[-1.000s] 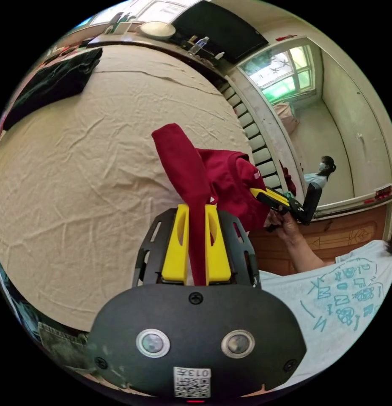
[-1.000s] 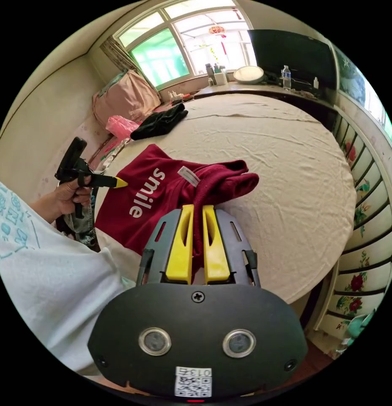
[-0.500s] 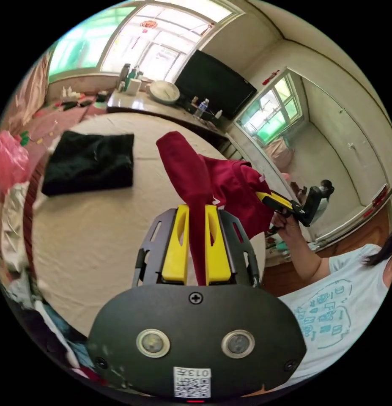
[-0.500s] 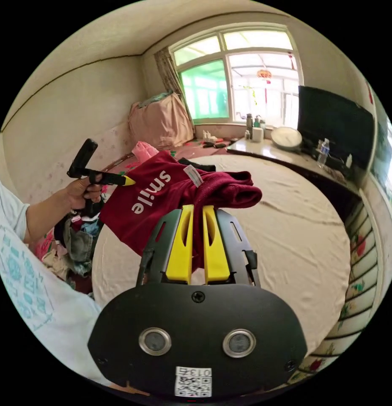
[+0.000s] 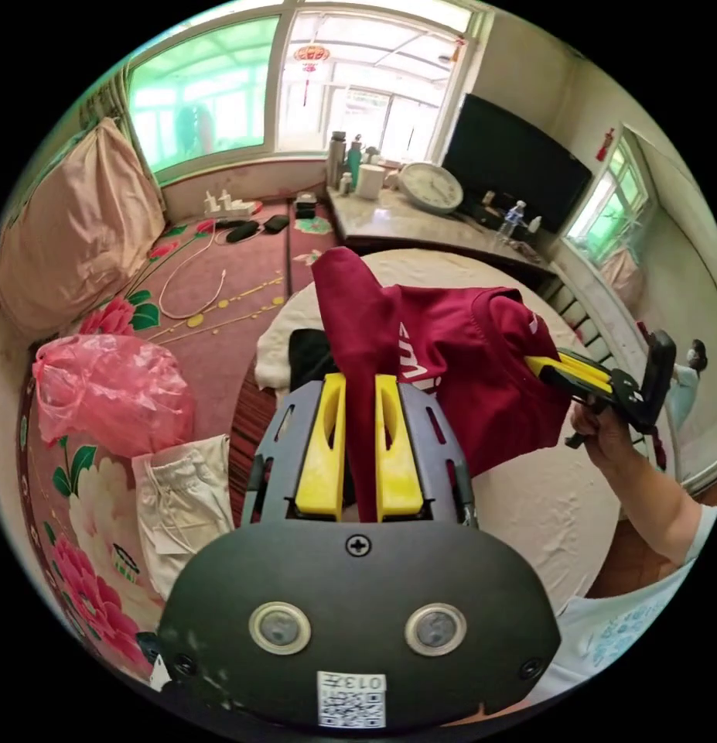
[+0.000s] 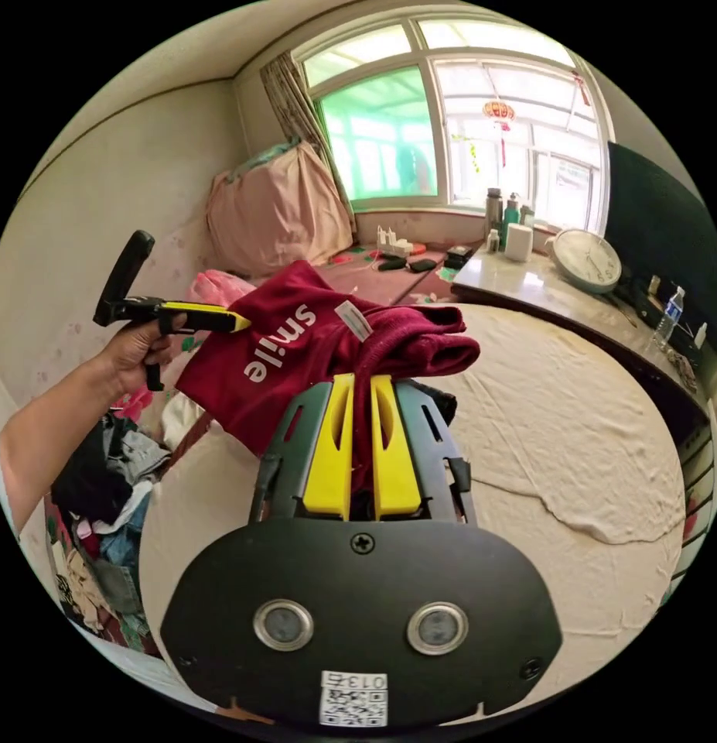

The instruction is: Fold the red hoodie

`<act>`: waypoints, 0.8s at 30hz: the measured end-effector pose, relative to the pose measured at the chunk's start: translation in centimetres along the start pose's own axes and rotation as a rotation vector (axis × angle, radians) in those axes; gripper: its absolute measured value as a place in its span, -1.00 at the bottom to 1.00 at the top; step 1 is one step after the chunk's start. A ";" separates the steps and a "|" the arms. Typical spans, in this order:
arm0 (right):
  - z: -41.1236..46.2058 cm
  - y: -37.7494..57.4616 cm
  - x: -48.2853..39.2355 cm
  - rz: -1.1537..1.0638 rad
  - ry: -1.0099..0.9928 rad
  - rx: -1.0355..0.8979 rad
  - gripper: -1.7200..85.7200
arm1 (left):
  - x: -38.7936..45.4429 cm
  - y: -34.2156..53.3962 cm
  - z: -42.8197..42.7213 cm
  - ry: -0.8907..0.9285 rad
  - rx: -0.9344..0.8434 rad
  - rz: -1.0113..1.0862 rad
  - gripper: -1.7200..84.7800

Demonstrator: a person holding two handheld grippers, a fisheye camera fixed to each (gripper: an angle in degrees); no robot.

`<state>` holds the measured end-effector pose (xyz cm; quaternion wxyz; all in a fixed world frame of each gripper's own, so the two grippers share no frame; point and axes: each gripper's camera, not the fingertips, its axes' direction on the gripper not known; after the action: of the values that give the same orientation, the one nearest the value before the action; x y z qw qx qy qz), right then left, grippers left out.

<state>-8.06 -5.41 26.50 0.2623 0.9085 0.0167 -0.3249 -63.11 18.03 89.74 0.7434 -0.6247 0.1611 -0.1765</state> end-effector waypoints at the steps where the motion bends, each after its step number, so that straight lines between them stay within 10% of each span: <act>1: 1.2 -0.2 0.0 -0.001 0.010 -0.025 -0.90 | -1.0 0.3 2.5 -0.021 -0.019 -0.024 -0.81; 6: 10.3 1.5 0.4 -0.025 0.125 -0.250 -0.90 | -2.7 4.1 12.1 -0.086 -0.078 -0.090 -0.80; 24: 3.7 5.2 7.1 0.095 0.097 -0.133 -0.61 | 1.5 15.0 15.9 -0.214 0.027 -0.200 -0.69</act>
<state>-3.51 -12.71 22.26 0.3359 0.9036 0.0078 -0.2658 -53.59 33.58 77.64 0.7434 -0.6428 0.0156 -0.1842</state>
